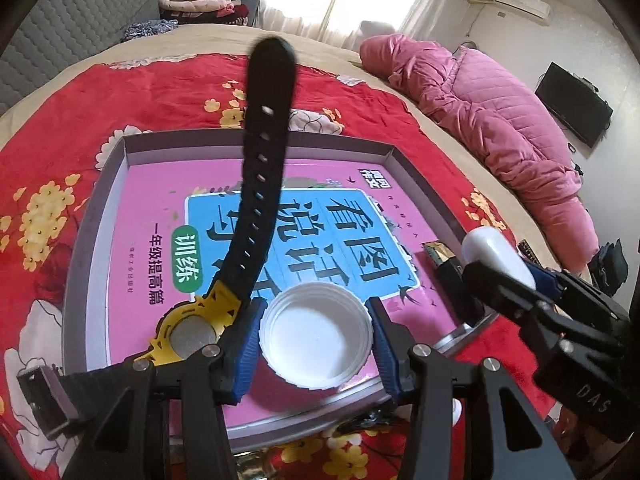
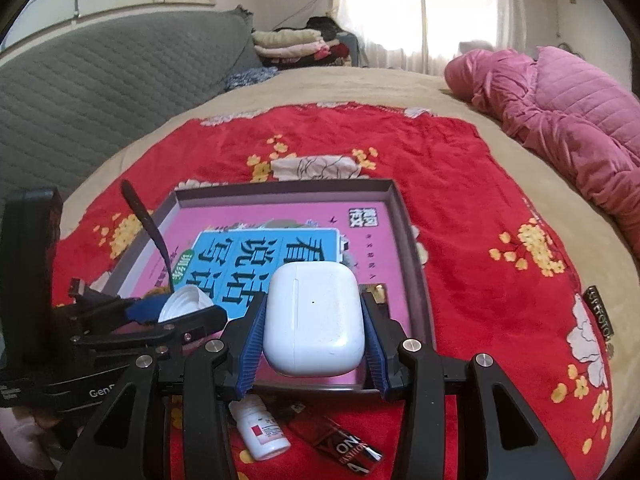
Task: Organize rigid objects
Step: 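Carry the cap with the left tool while the right tool carries the AirPods case over the box, then release the cap onto the pink book with the left tool while the right tool releases the AirPods case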
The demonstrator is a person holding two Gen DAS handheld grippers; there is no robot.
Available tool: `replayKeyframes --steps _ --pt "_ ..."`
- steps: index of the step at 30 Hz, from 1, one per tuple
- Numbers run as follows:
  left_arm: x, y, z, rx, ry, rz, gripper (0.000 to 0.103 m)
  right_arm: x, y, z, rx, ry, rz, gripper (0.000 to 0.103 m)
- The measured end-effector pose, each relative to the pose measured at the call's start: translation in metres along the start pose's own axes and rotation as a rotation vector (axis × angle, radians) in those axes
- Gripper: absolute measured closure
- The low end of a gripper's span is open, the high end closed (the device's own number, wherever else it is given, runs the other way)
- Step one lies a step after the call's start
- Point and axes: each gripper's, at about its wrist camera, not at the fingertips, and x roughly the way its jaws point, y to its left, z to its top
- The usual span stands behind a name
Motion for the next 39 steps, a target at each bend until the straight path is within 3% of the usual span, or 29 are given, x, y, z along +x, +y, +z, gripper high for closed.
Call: replayKeyframes --steps 39 --pt "0.011 0.0 0.0 0.03 0.015 0.027 0.053 0.05 0.0 -0.009 -0.025 0.115 0.02 0.057"
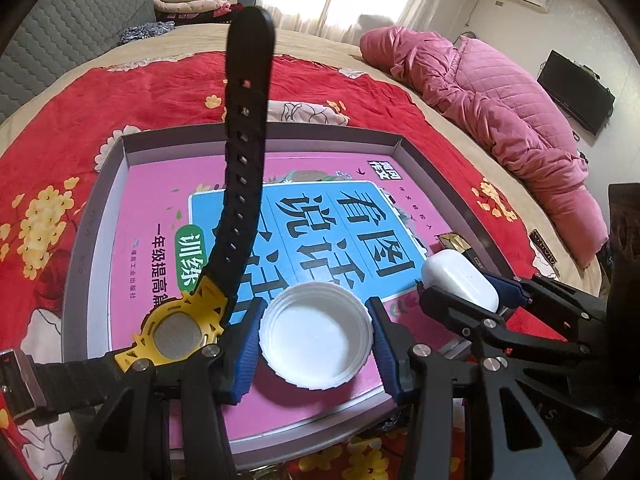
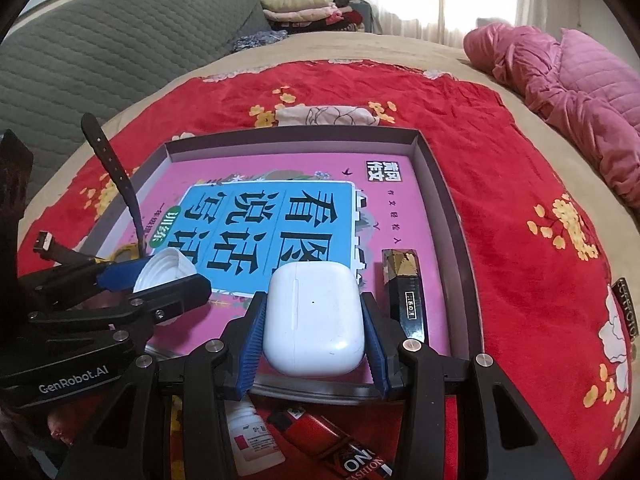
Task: Organize rigid objects
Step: 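Release the cap onto the pink book with the left tool while the right tool releases the AirPods case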
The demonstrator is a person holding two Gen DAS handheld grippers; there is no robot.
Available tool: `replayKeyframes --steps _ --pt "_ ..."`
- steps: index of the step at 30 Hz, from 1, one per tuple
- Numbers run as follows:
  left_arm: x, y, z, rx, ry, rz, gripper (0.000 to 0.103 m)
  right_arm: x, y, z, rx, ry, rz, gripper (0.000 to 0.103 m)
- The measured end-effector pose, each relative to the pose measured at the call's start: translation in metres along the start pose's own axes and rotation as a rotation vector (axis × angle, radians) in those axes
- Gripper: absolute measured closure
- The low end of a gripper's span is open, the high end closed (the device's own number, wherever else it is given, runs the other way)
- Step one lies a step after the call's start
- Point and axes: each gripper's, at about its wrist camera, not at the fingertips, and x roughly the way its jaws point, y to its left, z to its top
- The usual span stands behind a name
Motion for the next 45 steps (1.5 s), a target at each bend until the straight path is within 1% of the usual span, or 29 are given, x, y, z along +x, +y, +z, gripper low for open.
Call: replayKeyframes --steps 21,38,45 --pt "-0.002 0.003 0.001 -0.002 0.013 -0.004 0.053 0.014 0.001 0.0 0.001 0.05 -0.013 0.057" --pt "-0.004 0.003 0.0 0.003 0.019 -0.003 0.053 0.01 0.003 -0.001 0.002 0.043 -0.01 0.056" --pt "-0.003 0.003 -0.001 0.007 0.021 -0.002 0.053 0.004 0.004 -0.003 0.002 0.026 -0.004 0.056"
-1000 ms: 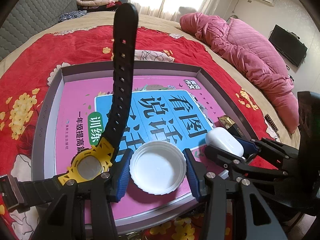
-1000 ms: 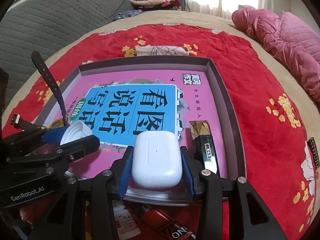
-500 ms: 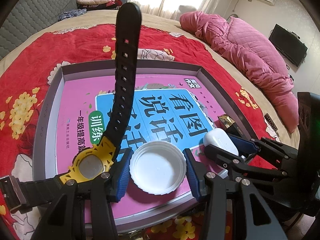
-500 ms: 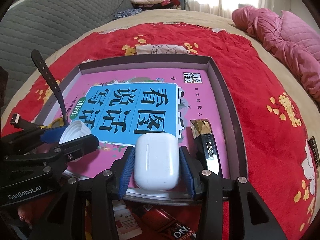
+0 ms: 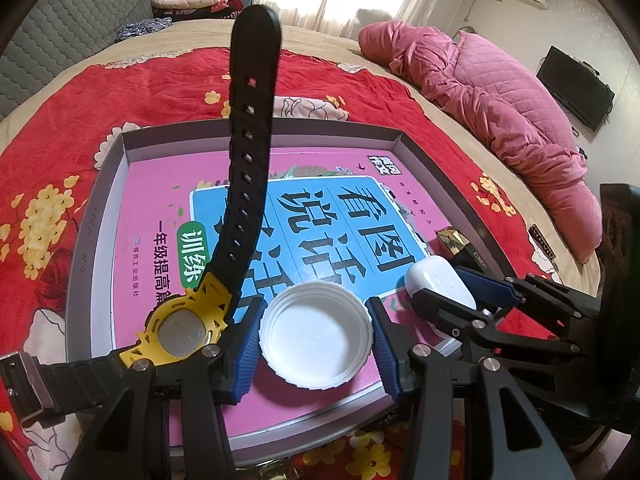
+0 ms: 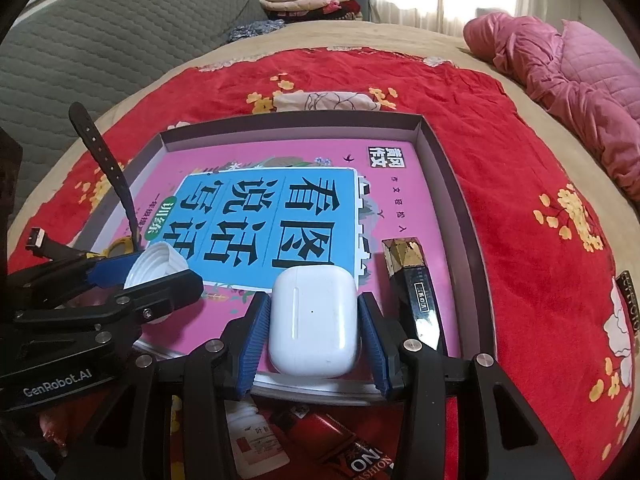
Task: Organize rigid objects
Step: 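Release the cap onto the pink book with the left tool while the right tool releases the AirPods case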
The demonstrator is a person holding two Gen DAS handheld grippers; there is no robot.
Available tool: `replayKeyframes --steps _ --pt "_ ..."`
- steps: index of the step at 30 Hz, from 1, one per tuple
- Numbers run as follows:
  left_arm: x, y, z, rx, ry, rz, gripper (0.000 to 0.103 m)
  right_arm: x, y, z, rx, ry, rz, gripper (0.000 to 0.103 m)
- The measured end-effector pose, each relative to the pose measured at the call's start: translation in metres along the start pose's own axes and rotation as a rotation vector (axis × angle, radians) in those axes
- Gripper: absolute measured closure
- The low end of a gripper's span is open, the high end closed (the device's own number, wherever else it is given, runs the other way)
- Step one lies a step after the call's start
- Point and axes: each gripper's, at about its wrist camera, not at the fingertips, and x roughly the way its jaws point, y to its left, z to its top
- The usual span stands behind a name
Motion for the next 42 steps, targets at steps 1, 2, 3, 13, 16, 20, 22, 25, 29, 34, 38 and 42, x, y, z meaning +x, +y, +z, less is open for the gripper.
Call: replayKeyframes --steps 1,2,3,13,16,20,22,25,29,34,38,42 --pt "0.0 0.0 -0.001 0.001 0.0 0.0 0.053 -0.002 0.0 0.0 -0.002 -0.005 -0.002 0.056" --pt "0.0 0.0 0.0 0.002 0.001 0.001 0.053 -0.004 0.001 0.0 -0.005 -0.013 -0.002 0.056" --pt "0.0 -0.001 0.0 0.003 0.002 0.001 0.053 -0.009 0.001 0.0 -0.01 -0.028 -0.002 0.056" --pt "0.0 -0.005 -0.001 0.019 0.013 -0.014 0.053 -0.026 0.003 -0.007 -0.007 -0.06 -0.004 0.056" --pt "0.0 -0.007 -0.001 0.026 0.016 -0.014 0.053 -0.027 0.002 -0.01 -0.002 -0.058 -0.009 0.056" --pt "0.001 -0.009 -0.001 0.036 0.019 -0.014 0.053 -0.029 0.0 -0.012 0.005 -0.054 -0.013 0.056" --pt "0.001 -0.009 -0.002 0.038 0.02 -0.014 0.053 -0.03 -0.001 -0.013 0.009 -0.054 -0.013 0.056" --pt "0.001 -0.01 -0.002 0.042 0.02 -0.01 0.053 -0.031 -0.003 -0.013 0.018 -0.054 -0.013 0.056" --pt "0.001 -0.01 -0.002 0.045 0.018 -0.006 0.053 -0.032 -0.003 -0.013 0.021 -0.053 -0.014 0.056" --pt "0.001 -0.009 -0.002 0.041 0.016 -0.002 0.053 -0.032 -0.003 -0.013 0.02 -0.05 -0.016 0.056" --pt "0.001 -0.008 -0.002 0.04 0.015 -0.002 0.053 -0.03 -0.003 -0.013 0.022 -0.046 -0.019 0.056" --pt "0.001 -0.007 -0.002 0.038 0.015 -0.003 0.053 -0.03 -0.004 -0.012 0.022 -0.048 -0.023 0.056"
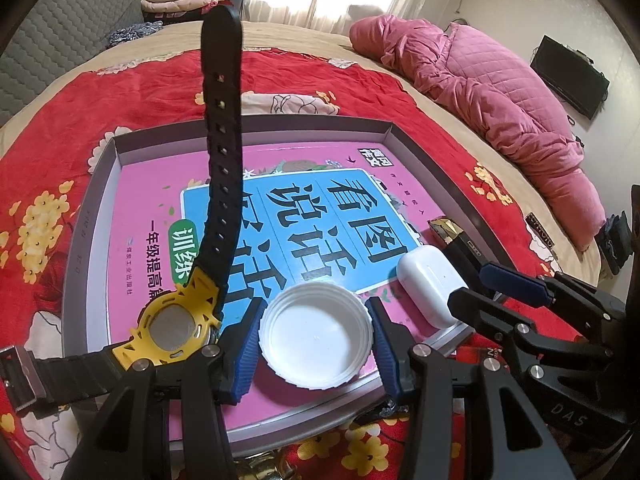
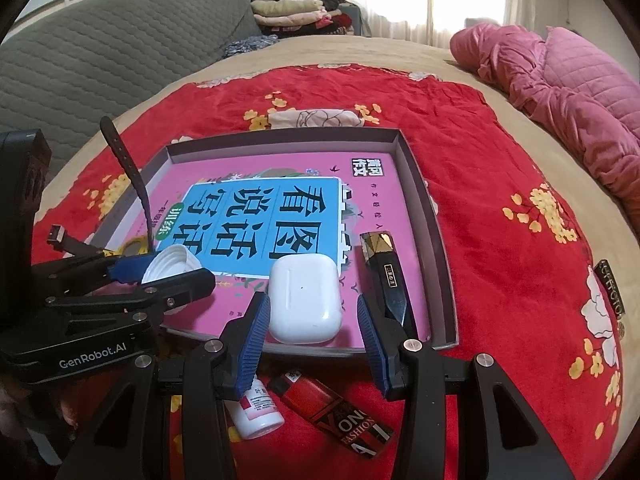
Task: Organize rigid objects
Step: 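Release the cap onto the pink book with the left tool while the right tool releases the AirPods case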
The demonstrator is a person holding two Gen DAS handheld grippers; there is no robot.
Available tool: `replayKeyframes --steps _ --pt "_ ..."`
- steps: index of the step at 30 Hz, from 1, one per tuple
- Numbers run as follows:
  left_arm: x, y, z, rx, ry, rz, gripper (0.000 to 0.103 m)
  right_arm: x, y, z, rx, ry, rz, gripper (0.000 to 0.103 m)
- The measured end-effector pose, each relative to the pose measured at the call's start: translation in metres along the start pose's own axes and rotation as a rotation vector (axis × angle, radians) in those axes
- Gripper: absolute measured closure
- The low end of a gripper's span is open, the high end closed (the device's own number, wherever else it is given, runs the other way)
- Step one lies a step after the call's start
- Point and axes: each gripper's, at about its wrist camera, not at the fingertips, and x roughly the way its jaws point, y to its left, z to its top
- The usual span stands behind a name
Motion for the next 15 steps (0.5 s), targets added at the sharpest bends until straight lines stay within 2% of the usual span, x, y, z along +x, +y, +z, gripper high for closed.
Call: replayKeyframes --steps 15 --pt "0.0009 -0.0009 -0.0004 0.017 -0.004 0.016 0.052 -0.0045 -0.0002 0.0003 -0.001 -0.007 -0.014 0.056"
